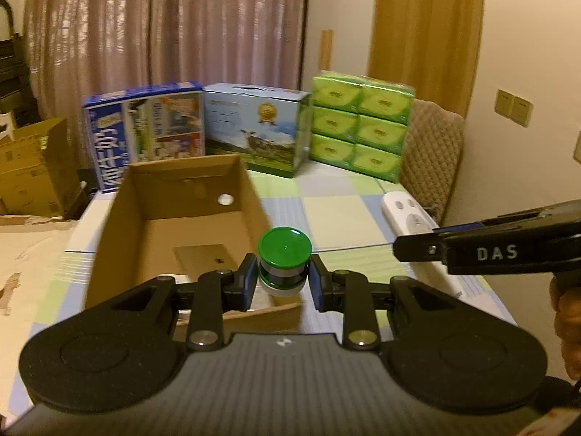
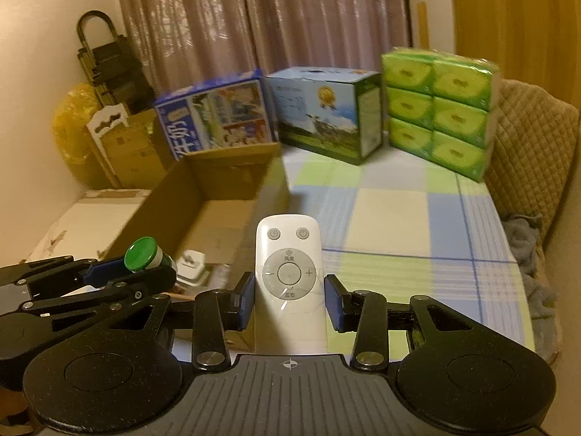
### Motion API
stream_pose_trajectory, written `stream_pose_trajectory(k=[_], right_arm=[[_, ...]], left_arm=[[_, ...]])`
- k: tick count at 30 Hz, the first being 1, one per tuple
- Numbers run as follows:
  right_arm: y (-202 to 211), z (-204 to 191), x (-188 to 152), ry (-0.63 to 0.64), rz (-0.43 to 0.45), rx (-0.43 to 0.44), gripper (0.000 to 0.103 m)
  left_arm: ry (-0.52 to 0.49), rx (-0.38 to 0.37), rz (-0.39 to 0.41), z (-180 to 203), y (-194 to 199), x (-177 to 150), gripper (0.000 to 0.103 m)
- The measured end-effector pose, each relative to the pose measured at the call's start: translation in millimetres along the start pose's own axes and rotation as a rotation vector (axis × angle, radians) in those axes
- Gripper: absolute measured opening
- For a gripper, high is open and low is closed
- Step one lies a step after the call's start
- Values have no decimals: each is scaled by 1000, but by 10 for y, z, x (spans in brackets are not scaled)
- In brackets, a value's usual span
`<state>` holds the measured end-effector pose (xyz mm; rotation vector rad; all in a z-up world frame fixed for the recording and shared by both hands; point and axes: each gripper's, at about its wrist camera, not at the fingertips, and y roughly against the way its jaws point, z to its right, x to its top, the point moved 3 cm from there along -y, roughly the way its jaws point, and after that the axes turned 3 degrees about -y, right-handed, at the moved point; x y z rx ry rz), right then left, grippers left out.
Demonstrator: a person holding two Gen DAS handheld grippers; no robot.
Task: Organize rigid objects
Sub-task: 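Lift and carry the green bottle and white remote over the cardboard box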
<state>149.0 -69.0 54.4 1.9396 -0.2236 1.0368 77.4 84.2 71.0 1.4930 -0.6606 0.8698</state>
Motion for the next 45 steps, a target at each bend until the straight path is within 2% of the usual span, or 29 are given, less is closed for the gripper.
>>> stream_pose_trajectory(k=[14,29,45], right_arm=[[-240,-540,174,37,-2,71,37],[-617,-785,365,47,-28,105,37],[-1021,-859,472,7,-64,129,37]], left_arm=[[29,62,9,-698,178,149,25],[41,38,-45,-1181,-3,233,25],[14,32,-91,-1393,-322,347,25]])
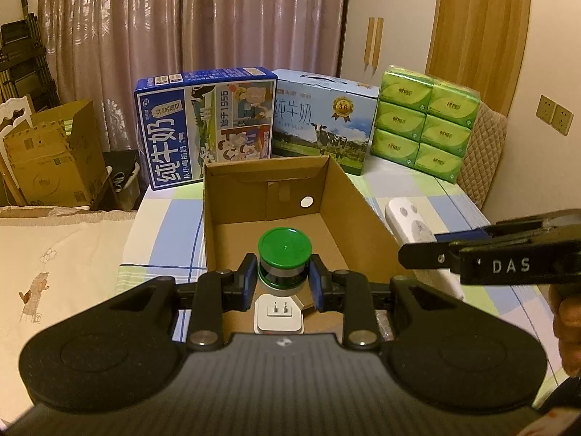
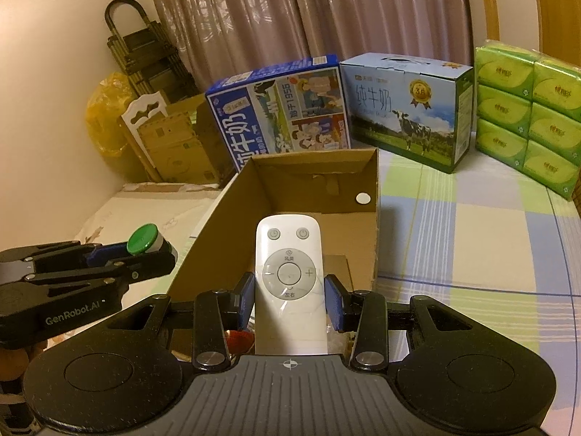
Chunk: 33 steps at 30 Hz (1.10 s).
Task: Organize rigid objects
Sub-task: 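Lift and carry the green bottle and white remote over the cardboard box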
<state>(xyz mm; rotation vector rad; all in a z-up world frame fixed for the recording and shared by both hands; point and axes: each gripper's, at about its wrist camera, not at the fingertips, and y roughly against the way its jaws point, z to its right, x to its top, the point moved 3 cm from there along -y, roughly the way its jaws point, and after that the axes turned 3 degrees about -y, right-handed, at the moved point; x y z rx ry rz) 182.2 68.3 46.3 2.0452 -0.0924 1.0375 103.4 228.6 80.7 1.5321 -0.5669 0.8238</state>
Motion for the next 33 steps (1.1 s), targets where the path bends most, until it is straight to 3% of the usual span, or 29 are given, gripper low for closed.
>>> stream_pose_trajectory(k=[33], right_arm=[[-394,-8,97,-41,-25,-10,37]], left_arm=[[-59,-13,-72,-96,-401,17,25]])
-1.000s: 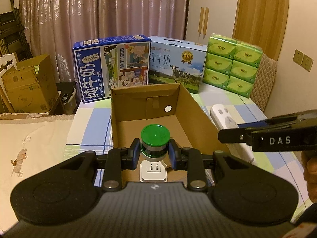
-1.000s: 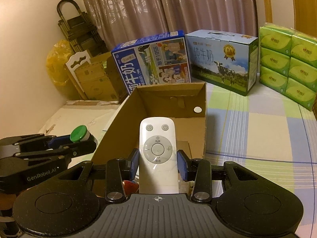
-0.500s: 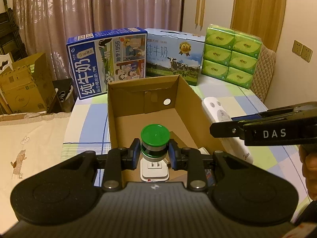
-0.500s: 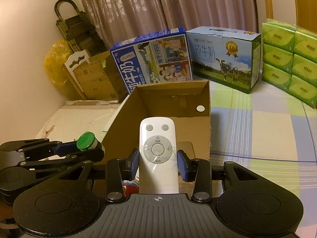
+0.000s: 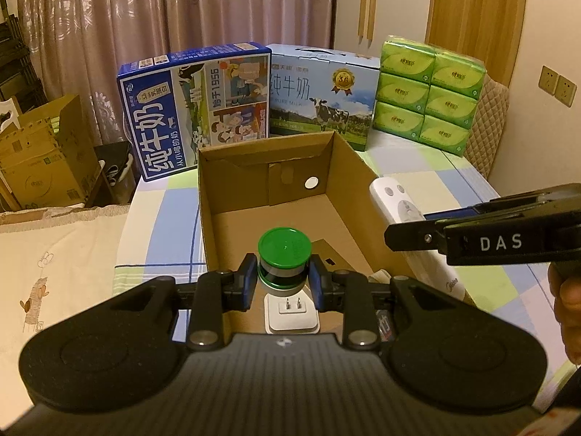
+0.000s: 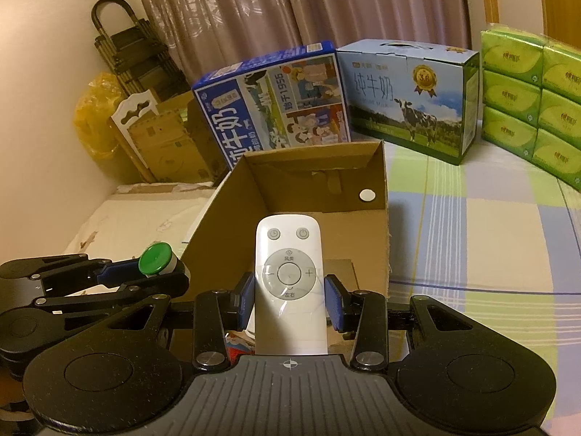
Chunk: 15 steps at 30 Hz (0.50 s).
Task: Organize rigid objects
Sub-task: 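Lift and carry the green bottle and white remote over the cardboard box, then open the left tool to drop the bottle while the right tool releases the remote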
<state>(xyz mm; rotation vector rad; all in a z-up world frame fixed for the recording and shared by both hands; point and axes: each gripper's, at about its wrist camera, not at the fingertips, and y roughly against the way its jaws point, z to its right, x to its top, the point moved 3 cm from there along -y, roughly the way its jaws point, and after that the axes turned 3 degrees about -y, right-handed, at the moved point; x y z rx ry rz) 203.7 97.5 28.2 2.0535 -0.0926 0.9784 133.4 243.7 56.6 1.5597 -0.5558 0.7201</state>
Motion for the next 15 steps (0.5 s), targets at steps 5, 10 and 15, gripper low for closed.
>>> stream_pose_trajectory(k=[5,10,15], right_arm=[[-70,10,25,-7,-3,-6,37],[-152,32,49,-19,-10,-14,37],[-241,72,46,-37,-20,-24,37]], left_arm=[[-2,-3,-9,-30,-82,11,25],[-4,-7,-21,-56,-180,18,25],[-13,-7,-39,-72,-301,14,25]])
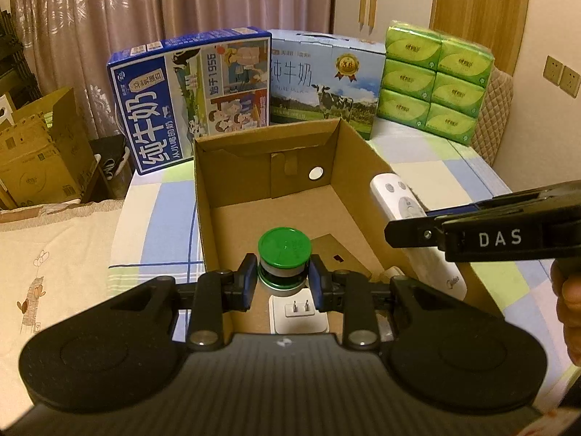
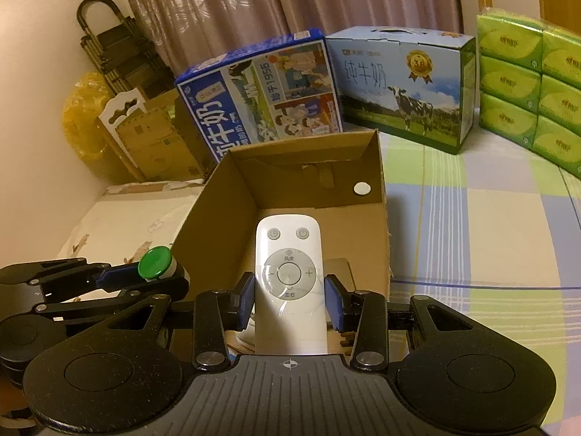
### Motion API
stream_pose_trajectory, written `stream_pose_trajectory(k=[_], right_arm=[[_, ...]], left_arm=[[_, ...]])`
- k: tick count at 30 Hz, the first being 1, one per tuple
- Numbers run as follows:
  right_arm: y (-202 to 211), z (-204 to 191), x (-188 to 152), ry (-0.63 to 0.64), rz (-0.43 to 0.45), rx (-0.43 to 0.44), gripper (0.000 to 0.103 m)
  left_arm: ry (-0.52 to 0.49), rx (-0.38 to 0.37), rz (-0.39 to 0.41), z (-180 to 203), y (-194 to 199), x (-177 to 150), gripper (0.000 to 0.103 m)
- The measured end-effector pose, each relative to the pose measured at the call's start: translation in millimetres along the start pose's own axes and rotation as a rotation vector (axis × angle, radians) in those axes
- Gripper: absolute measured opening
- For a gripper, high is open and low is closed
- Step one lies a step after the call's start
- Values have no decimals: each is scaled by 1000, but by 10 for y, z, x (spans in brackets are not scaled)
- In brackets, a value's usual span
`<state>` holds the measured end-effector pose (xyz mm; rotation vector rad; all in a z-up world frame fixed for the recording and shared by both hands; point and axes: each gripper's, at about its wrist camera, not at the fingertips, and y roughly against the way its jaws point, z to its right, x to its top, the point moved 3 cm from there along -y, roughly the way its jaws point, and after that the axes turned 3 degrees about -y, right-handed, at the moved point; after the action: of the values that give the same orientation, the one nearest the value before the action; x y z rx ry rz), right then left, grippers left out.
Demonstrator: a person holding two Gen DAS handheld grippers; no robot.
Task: Organize rigid objects
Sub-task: 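Open the left tool to drop the bottle while the right tool releases the remote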
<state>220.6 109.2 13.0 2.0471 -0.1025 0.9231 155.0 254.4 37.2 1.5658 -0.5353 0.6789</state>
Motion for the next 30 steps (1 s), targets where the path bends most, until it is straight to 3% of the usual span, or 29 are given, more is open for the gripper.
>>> stream_pose_trajectory(k=[26,30], right_arm=[[-135,41,-15,-18,-14,-3,37],[-134,32,-16,-17,-13,-3,37]], left_arm=[[-12,-2,-48,51,-283,-40,26],[-24,6,-50,62,-283,-49,32]])
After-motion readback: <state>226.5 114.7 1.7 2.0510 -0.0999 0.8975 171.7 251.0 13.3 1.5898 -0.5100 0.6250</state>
